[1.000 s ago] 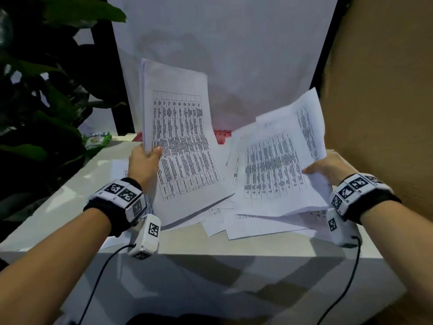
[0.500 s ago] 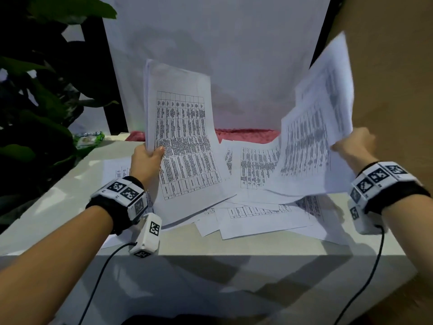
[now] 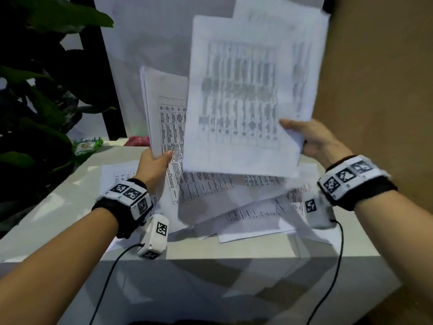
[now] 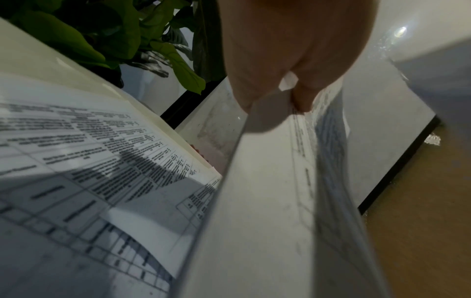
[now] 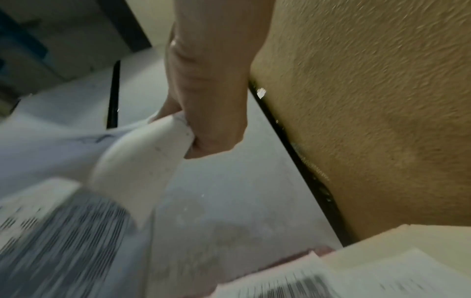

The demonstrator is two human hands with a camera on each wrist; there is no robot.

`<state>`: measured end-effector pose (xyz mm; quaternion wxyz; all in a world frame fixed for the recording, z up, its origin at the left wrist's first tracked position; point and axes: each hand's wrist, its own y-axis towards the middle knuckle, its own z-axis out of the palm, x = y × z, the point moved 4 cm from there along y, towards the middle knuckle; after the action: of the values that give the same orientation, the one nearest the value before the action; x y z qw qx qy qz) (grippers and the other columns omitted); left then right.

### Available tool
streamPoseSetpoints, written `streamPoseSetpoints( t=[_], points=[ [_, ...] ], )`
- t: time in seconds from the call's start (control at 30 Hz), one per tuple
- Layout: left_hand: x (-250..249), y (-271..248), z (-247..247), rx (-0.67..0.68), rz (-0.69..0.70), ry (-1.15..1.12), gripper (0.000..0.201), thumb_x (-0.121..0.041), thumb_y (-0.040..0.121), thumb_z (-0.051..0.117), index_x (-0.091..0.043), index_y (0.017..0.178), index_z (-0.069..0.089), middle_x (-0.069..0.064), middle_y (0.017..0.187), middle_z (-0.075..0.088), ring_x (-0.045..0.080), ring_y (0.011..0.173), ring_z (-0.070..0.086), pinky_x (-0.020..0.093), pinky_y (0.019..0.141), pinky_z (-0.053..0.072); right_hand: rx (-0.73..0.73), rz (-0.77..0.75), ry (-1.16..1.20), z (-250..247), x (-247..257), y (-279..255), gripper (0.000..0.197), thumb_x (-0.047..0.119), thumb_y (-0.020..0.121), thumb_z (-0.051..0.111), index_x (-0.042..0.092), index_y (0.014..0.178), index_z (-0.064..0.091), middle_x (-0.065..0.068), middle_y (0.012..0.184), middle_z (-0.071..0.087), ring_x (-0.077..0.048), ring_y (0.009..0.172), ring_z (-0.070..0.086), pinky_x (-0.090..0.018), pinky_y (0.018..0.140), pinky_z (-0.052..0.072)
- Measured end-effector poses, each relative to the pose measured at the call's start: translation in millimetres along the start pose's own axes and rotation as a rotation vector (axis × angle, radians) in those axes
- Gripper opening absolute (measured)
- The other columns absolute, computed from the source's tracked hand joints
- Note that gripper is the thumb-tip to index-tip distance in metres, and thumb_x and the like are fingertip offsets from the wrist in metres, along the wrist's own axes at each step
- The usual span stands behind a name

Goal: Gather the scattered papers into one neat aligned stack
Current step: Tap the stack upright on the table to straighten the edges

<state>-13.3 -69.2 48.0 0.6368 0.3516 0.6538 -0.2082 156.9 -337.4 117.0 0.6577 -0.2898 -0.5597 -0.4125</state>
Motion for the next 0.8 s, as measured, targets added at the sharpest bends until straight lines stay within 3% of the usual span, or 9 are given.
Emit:
streamPoseSetpoints(
  t=[0.1, 0.17, 0.3, 0.4, 0.47, 0.57, 0.63, 0.73, 0.8],
  points=[
    [-6, -6, 5, 0.047, -0.013, -0.056, 0.024, -0.005, 0.092, 0.053, 0.003, 0.113, 0.061, 0.015, 0.109, 0.068, 0.026, 0.095, 0.067, 0.038, 0.088, 0.056, -0.010, 0.181, -0.136, 13, -39, 5, 0.015, -0.005, 0.073, 0.070, 0.004, 0.083, 0.064, -0.003, 0.064, 0.073, -0.014, 0.058, 0.070, -0.026, 0.052, 0.059],
    [-8, -8, 7, 0.078, -0.011, -0.083, 0.021, -0.004, 0.092, 0.053, 0.000, 0.110, 0.062, 0.011, 0.098, 0.069, 0.016, 0.079, 0.069, 0.027, 0.074, 0.060, -0.039, 0.253, -0.219, 16, -61, 10, 0.007, -0.002, 0.078, 0.067, 0.002, 0.082, 0.064, -0.006, 0.073, 0.072, -0.016, 0.064, 0.069, -0.023, 0.053, 0.058],
    [-13, -11, 6, 0.057, -0.078, -0.143, 0.021, -0.011, 0.095, 0.049, 0.000, 0.108, 0.062, 0.006, 0.081, 0.073, 0.019, 0.071, 0.071, 0.027, 0.061, 0.059, 0.007, 0.317, -0.228, 27, -80, 13, 0.009, 0.000, 0.078, 0.067, 0.002, 0.086, 0.064, -0.012, 0.090, 0.067, -0.022, 0.075, 0.065, -0.031, 0.068, 0.057],
    [-16, -12, 2, 0.049, -0.149, -0.276, 0.056, -0.052, 0.097, 0.027, -0.012, 0.125, 0.054, 0.011, 0.125, 0.063, 0.029, 0.115, 0.060, 0.040, 0.099, 0.048, 0.019, 0.239, -0.259, 36, -78, 9, 0.015, -0.004, 0.075, 0.068, 0.000, 0.089, 0.065, -0.012, 0.089, 0.068, -0.021, 0.072, 0.065, -0.029, 0.064, 0.058],
    [-17, -12, 3, 0.060, -0.119, -0.340, 0.067, -0.060, 0.093, 0.023, -0.014, 0.136, 0.046, 0.007, 0.138, 0.053, 0.024, 0.125, 0.052, 0.047, 0.110, 0.036, 0.016, 0.155, -0.295, 41, -74, 6, 0.030, -0.006, 0.073, 0.070, 0.000, 0.102, 0.064, -0.007, 0.089, 0.068, -0.019, 0.075, 0.066, -0.026, 0.065, 0.057],
    [-9, -9, 3, -0.018, -0.092, -0.192, 0.036, -0.024, 0.094, 0.052, -0.002, 0.122, 0.052, 0.003, 0.111, 0.062, 0.015, 0.099, 0.060, 0.042, 0.107, 0.041, 0.019, 0.057, -0.380, 47, -70, 4, 0.036, -0.005, 0.072, 0.072, 0.004, 0.105, 0.061, -0.008, 0.092, 0.067, -0.026, 0.085, 0.065, -0.032, 0.079, 0.055],
    [-4, -5, 2, -0.058, -0.056, -0.091, 0.023, -0.014, 0.091, 0.058, -0.001, 0.110, 0.055, 0.004, 0.094, 0.065, 0.017, 0.088, 0.063, 0.042, 0.099, 0.048, 0.028, 0.027, -0.431, 50, -67, 5, 0.039, 0.003, 0.072, 0.073, 0.002, 0.108, 0.059, -0.014, 0.102, 0.066, -0.030, 0.093, 0.063, -0.038, 0.087, 0.053],
    [-2, 2, -6, -0.089, -0.062, -0.163, 0.052, -0.024, 0.085, 0.065, 0.001, 0.126, 0.047, 0.014, 0.120, 0.062, 0.027, 0.112, 0.060, 0.044, 0.101, 0.046, 0.006, -0.009, -0.302, 50, -55, 8, 0.061, 0.024, 0.073, 0.073, -0.001, 0.124, 0.051, -0.010, 0.105, 0.065, -0.022, 0.090, 0.064, -0.029, 0.080, 0.055],
    [-2, 8, -8, -0.070, -0.029, -0.228, 0.071, -0.033, 0.077, 0.071, 0.001, 0.131, 0.041, 0.016, 0.131, 0.056, 0.029, 0.120, 0.056, 0.047, 0.106, 0.042, -0.023, -0.066, -0.207, 50, -43, 11, 0.073, 0.037, 0.071, 0.071, 0.004, 0.131, 0.046, -0.005, 0.110, 0.064, -0.019, 0.098, 0.062, -0.031, 0.088, 0.052]
  ],
)
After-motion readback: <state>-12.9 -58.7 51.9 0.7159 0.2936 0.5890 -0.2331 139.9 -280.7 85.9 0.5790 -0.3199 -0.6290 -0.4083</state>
